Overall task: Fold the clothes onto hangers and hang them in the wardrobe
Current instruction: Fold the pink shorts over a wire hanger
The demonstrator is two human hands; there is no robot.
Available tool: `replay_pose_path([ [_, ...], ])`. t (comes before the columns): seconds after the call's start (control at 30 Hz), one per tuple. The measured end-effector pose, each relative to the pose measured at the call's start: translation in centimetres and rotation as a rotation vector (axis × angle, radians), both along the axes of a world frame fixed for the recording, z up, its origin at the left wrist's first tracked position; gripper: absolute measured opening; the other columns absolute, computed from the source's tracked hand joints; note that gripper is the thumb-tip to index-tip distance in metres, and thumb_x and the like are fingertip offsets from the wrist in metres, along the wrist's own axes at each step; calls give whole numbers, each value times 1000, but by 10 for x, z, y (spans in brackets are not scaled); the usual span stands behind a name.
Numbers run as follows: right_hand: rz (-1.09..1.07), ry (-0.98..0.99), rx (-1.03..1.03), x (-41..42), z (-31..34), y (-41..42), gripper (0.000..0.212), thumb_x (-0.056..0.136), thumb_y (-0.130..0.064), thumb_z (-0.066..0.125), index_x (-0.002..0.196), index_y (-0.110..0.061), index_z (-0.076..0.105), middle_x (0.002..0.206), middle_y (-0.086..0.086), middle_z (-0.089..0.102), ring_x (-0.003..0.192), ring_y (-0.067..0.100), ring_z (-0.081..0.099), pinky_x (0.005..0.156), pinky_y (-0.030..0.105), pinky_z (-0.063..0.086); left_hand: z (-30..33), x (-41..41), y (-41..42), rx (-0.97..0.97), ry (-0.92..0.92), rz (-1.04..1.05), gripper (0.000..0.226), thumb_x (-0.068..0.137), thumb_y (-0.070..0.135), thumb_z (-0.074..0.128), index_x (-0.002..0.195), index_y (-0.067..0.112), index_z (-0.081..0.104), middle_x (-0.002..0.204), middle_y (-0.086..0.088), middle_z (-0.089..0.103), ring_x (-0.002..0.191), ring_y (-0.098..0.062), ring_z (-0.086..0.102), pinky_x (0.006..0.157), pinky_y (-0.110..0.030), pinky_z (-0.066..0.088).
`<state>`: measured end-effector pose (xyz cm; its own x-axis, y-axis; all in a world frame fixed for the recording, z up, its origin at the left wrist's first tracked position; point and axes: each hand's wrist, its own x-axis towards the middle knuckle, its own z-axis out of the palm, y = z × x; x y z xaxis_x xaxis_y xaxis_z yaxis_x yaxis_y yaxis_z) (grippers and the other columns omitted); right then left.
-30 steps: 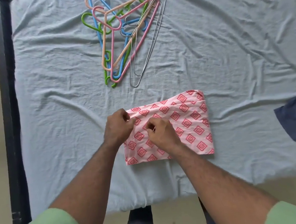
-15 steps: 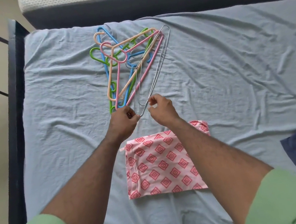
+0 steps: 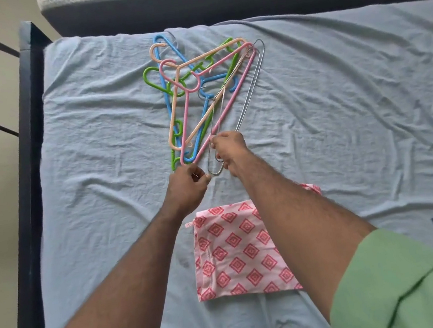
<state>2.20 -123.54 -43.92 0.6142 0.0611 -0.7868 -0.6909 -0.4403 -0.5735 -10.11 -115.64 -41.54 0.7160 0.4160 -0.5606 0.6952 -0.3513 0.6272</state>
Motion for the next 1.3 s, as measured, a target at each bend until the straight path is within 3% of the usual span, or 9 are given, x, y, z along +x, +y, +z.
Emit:
replay_pose_path([
  [0.1, 6, -170, -81, -7, 5, -7, 25, 101, -15, 49, 94, -17, 73, 78, -2, 64, 60, 13, 52, 51, 26, 40, 1, 3, -5, -53, 8, 45, 19, 101, 23, 59, 95, 7, 68, 79, -6, 70, 70, -15, 66, 80, -45, 60],
  [0.4, 332, -332, 87, -115, 18, -81, 26, 101, -29, 60, 76, -23, 62, 67, -9, 60, 59, 1, 52, 54, 11, 37, 24, 22, -35, -351, -162, 209, 60, 93, 41, 70, 143, 17, 46, 100, -4, 74, 95, -16, 73, 84, -34, 58],
  [0.57, 414, -286, 103, -163, 14, -98, 15, 101, -29, 62, 97, -20, 74, 77, -12, 66, 66, -3, 58, 61, 9, 40, 31, 20, -50, -383, -208, 391, 24, 105, 26, 53, 124, 11, 51, 91, -16, 71, 63, -23, 70, 53, -29, 48],
  [0.73, 382, -276, 171, -175, 20, -126, 19, 98, -37, 66, 109, -23, 74, 98, -6, 70, 84, 3, 64, 69, 14, 50, 35, -7, -54, -348, -201, 536, 23, 109, 27, 39, 103, 12, 55, 64, -8, 62, 40, -17, 53, 41, -24, 38],
  [0.8, 316, -404, -18, -171, 21, -152, 17, 98, -34, 66, 109, -20, 69, 111, 0, 64, 91, 6, 60, 76, 16, 53, 37, -29, -54, -334, -187, 570, 22, 109, 26, 39, 103, 13, 56, 63, -8, 60, 39, -15, 50, 38, -22, 35],
  [0.9, 242, -516, -599, -161, 11, -200, 34, 87, -24, 72, 119, -18, 59, 127, 10, 55, 111, 26, 55, 94, 47, 46, 40, -67, -55, -264, -134, 457, 24, 110, 27, 39, 108, 12, 57, 70, -13, 64, 44, -16, 54, 39, -20, 38],
  [1.03, 134, -123, -691, -144, 3, -247, 63, 81, -29, 73, 136, -17, 45, 141, 11, 47, 131, 35, 46, 102, 54, 36, 46, -100, -59, -245, -125, 364, 26, 110, 25, 37, 112, 9, 59, 76, -18, 66, 46, -17, 56, 40, -17, 39],
  [1.13, 73, -21, -559, -133, -7, -266, 62, 80, -34, 75, 134, -20, 48, 134, 6, 56, 122, 31, 55, 104, 50, 41, 43, -110, -64, -291, -92, 348, 28, 111, 27, 36, 110, 12, 60, 73, -14, 66, 46, -17, 55, 41, -19, 38],
  [1.3, 15, -56, -373, -129, -17, -286, 27, 84, -27, 75, 107, -14, 72, 101, 7, 75, 88, 25, 71, 83, 43, 60, 35, -132, -70, -245, -21, 318, 31, 109, 34, 39, 102, 17, 65, 75, -4, 65, 59, -17, 53, 55, -28, 42],
])
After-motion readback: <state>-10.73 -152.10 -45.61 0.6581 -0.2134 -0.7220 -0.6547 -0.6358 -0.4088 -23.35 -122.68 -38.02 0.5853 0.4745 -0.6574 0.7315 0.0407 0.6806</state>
